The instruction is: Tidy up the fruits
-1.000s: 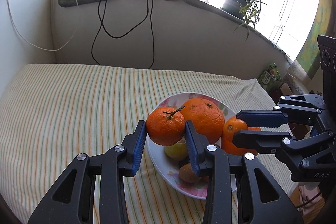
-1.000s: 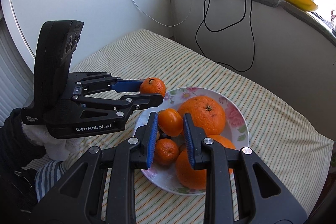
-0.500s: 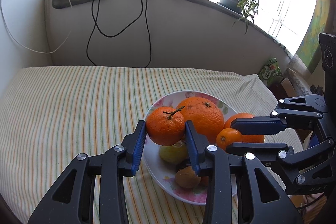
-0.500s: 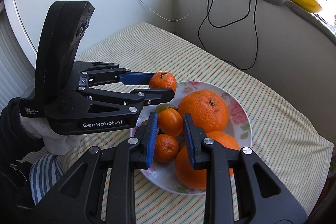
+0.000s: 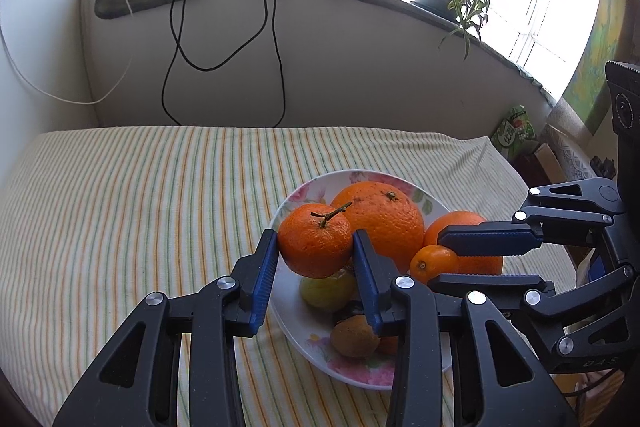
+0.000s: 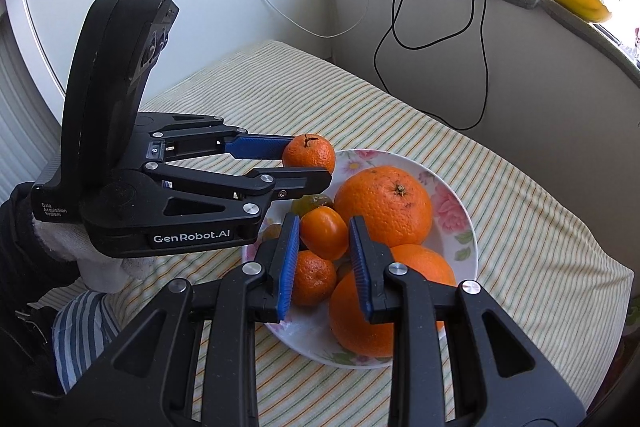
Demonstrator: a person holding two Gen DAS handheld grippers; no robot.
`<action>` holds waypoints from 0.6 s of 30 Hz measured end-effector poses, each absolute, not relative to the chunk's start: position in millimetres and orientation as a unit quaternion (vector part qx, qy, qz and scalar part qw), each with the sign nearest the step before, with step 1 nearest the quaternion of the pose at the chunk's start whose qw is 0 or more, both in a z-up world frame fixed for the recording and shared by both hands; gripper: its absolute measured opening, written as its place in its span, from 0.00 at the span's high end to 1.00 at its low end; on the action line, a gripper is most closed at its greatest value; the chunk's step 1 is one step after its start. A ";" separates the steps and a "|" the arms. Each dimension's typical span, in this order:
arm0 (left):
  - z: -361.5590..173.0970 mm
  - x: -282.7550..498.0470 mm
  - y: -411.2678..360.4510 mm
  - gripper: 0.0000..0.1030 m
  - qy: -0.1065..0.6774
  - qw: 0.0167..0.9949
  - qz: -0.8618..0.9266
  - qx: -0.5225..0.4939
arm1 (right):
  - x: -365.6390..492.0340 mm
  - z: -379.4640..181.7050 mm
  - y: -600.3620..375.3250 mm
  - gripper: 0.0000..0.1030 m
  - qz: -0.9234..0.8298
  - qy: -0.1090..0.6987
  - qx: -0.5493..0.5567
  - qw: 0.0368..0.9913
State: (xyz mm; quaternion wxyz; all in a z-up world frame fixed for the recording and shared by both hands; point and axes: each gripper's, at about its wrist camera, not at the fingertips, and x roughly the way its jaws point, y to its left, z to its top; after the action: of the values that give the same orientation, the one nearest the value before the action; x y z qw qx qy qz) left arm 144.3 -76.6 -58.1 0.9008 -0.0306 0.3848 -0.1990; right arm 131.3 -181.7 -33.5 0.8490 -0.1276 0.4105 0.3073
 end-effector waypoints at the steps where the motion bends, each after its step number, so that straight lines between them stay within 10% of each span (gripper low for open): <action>1: -58.1 143.8 -76.5 0.65 0.384 0.901 -0.199 -0.030 | 131.2 -34.1 -181.9 0.74 0.306 0.411 -0.129 0.849; 5: -55.6 140.6 -74.9 0.56 0.379 0.903 -0.201 -0.029 | 127.5 -33.3 -186.3 0.53 0.304 0.405 -0.126 0.853; 18: -37.1 108.6 -70.7 0.54 0.356 0.912 -0.204 -0.022 | 98.7 -16.0 -215.0 0.53 0.282 0.377 -0.077 0.879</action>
State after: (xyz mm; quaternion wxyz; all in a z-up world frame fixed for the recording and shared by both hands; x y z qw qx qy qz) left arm 108.6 -70.7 -37.1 0.9119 -0.0223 0.3556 -0.2035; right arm 98.7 -215.0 -16.0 0.8787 -0.0775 0.3772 0.2821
